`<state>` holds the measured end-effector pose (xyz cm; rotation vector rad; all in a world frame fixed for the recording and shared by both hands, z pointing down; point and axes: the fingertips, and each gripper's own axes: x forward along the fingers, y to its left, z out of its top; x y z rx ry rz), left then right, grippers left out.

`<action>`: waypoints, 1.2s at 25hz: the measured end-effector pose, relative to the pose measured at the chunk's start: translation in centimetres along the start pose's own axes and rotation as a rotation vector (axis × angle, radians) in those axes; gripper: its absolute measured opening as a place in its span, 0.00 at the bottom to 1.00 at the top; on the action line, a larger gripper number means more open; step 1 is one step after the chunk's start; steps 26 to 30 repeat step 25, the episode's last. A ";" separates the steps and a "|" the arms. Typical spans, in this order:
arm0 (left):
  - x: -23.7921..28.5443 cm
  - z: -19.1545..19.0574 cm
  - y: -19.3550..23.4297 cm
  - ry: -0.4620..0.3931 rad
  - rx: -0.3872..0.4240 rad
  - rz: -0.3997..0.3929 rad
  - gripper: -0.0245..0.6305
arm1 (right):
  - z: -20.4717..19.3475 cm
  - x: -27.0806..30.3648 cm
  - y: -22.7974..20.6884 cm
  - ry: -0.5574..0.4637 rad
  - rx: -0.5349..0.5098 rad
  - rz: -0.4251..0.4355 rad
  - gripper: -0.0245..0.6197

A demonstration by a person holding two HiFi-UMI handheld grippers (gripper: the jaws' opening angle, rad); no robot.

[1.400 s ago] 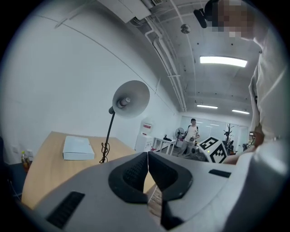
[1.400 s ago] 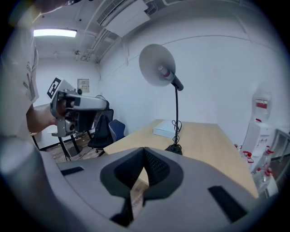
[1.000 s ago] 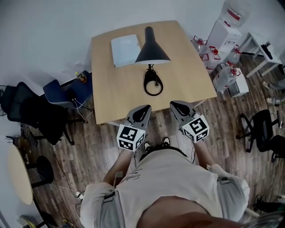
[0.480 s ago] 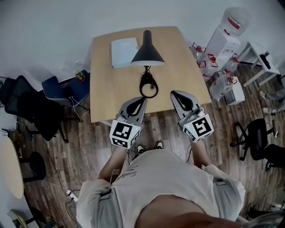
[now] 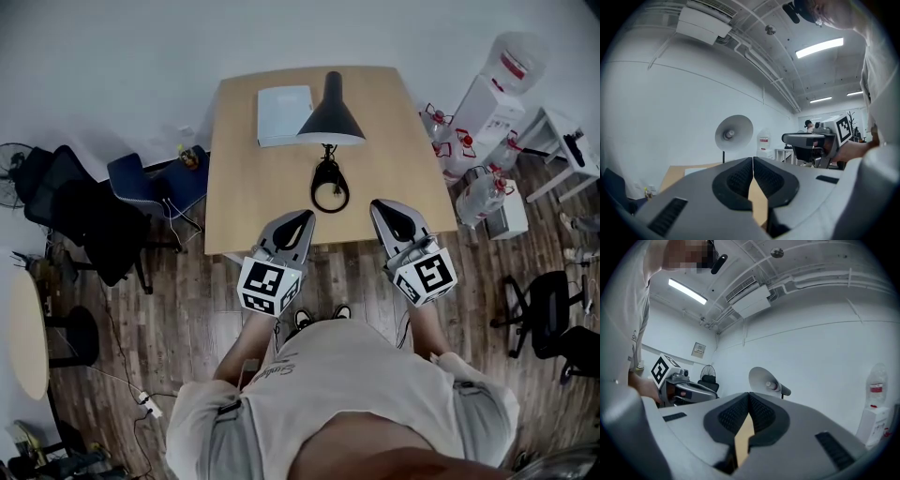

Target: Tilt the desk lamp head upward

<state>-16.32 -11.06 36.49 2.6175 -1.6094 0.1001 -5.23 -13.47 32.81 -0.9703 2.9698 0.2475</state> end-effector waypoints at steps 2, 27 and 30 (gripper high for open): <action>0.0 0.0 0.1 0.000 -0.004 0.007 0.06 | 0.2 0.2 0.0 -0.003 -0.007 0.009 0.03; 0.2 0.8 2.3 -0.029 -0.003 0.002 0.06 | 0.5 2.6 0.2 -0.006 -0.042 0.028 0.03; 0.2 0.8 2.3 -0.029 -0.003 0.002 0.06 | 0.5 2.6 0.2 -0.006 -0.042 0.028 0.03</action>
